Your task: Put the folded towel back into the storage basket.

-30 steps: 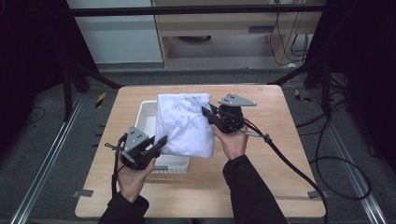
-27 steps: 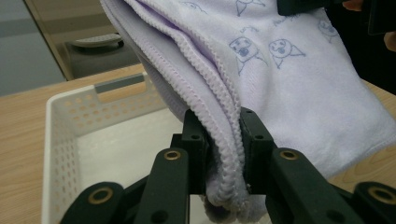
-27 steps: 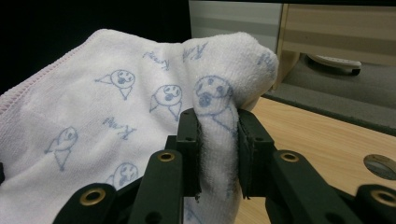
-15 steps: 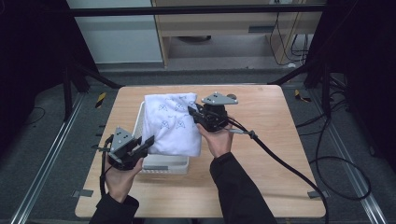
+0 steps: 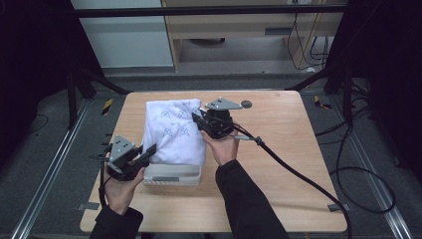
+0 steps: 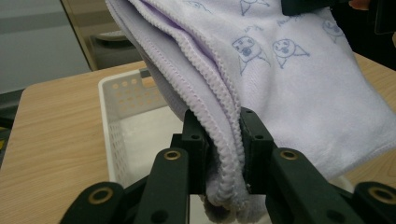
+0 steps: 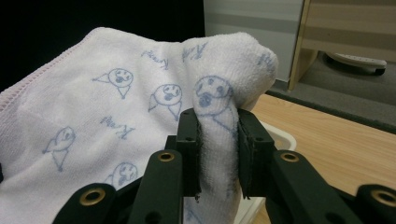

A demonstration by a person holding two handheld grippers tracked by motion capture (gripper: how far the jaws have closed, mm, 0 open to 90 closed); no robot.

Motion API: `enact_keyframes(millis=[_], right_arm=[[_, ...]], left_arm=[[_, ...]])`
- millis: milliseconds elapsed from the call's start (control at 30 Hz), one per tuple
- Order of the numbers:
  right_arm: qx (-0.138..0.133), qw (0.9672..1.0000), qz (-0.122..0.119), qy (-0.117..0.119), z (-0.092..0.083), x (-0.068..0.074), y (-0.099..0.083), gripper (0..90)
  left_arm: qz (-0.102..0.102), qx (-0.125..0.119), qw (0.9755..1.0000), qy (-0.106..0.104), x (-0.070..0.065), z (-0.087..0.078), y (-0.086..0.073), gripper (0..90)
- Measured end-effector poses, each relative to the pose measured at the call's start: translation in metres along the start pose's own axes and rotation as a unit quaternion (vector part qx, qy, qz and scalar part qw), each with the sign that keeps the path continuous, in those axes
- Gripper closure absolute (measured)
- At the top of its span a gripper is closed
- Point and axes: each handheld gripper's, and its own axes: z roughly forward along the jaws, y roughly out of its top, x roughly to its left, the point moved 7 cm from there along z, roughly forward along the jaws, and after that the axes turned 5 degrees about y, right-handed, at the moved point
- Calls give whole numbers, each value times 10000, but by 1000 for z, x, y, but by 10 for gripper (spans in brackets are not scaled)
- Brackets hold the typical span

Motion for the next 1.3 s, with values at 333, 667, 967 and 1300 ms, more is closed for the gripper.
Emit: enact_keyframes(millis=[333,667,967,1300], right_arm=[[47,10000,44,39,21,5,-3,733],[127,9999,93,35,38,3,-17,732],[241,9997,76,3,50,1,-29,730],[399,9992,74,-65,63,-1,-44,729]], left_arm=[[-128,100,9998,116,16,5,-8,742],[-120,299,9992,230,25,16,-20,743],[-88,437,9986,298,27,24,-29,742],[-57,655,9972,352,29,34,-41,743]])
